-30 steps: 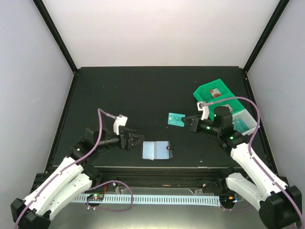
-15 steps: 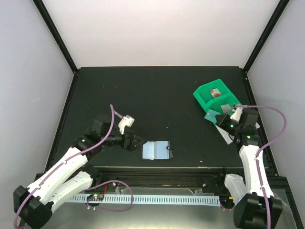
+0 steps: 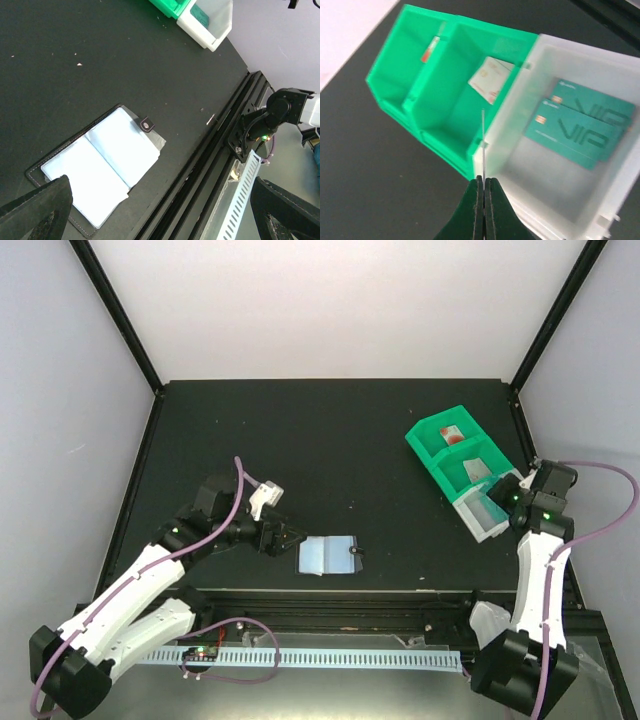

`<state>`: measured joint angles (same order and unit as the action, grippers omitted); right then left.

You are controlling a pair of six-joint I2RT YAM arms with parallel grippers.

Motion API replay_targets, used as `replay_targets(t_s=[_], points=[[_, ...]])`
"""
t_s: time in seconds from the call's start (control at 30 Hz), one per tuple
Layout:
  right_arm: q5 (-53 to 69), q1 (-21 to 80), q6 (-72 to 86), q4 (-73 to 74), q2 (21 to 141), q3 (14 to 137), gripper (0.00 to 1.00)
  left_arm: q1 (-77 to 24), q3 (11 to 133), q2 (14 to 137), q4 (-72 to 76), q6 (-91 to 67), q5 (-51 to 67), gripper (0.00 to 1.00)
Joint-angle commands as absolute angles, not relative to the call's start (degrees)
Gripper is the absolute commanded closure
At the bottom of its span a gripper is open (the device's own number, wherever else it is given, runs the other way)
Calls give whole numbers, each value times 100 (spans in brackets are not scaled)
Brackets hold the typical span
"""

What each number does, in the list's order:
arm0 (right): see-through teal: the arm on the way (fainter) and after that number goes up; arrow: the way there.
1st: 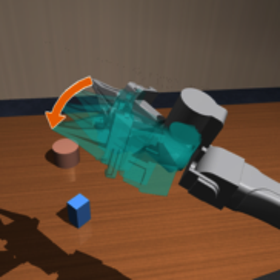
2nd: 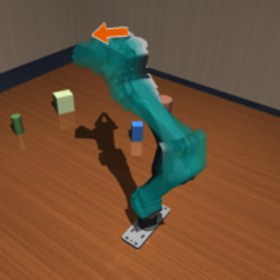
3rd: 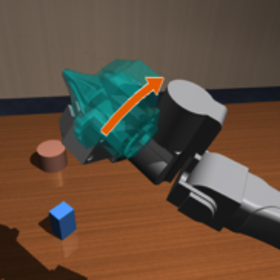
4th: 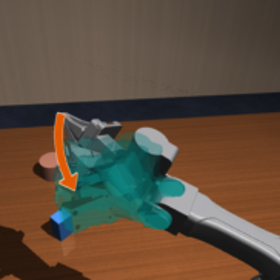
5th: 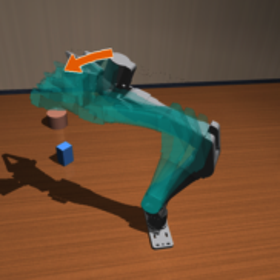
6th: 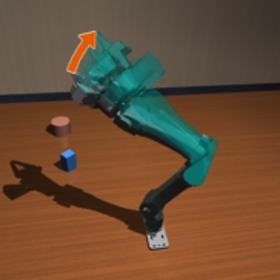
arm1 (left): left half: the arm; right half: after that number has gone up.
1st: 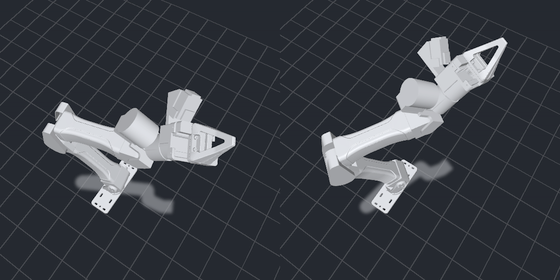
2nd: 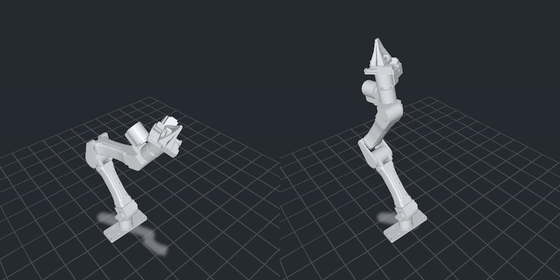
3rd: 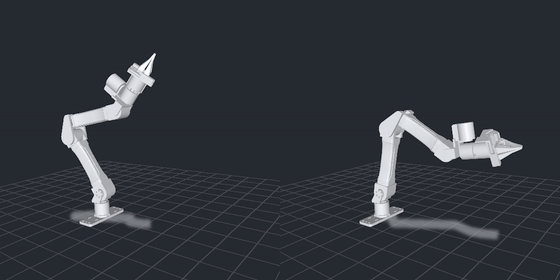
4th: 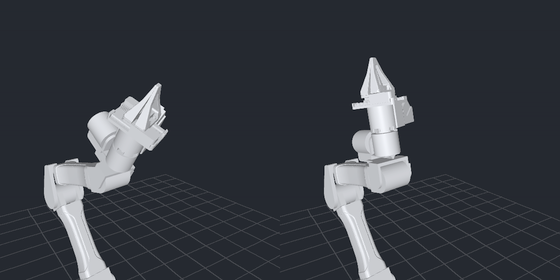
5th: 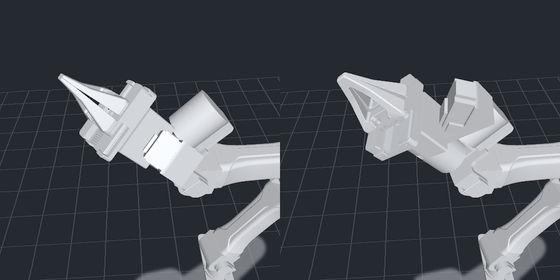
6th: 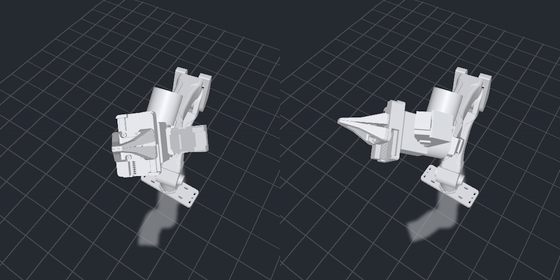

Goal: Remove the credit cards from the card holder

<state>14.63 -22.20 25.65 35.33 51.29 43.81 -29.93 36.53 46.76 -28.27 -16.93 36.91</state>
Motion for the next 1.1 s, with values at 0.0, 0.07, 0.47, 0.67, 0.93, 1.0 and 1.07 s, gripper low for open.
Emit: replay_targets(t_s=[0.0,0.07,0.47,0.67,0.93,1.0,1.07], points=[[1237,-2520,2537,3771,5360,4456,99,-2929,3889,4678,-2970,-1556,3684,1],[1283,-2609,2663,3699,5491,4424,99,-2919,3901,4669,-2971,-1556,3690,1],[748,-2688,3116,3557,6376,4393,99,-2825,3881,4549,-2957,-1525,3626,1],[1081,-2684,3156,3071,6601,4269,99,-2786,3879,4561,-2920,-1487,3630,1],[1625,-2687,2872,2203,7133,4122,99,-2727,3867,4580,-2896,-1459,3622,1],[1632,-2688,2870,2079,7274,4114,99,-2716,3867,4587,-2885,-1458,3623,1],[1553,-2685,2836,2028,7404,4122,99,-2706,3874,4597,-2883,-1450,3621,1]])
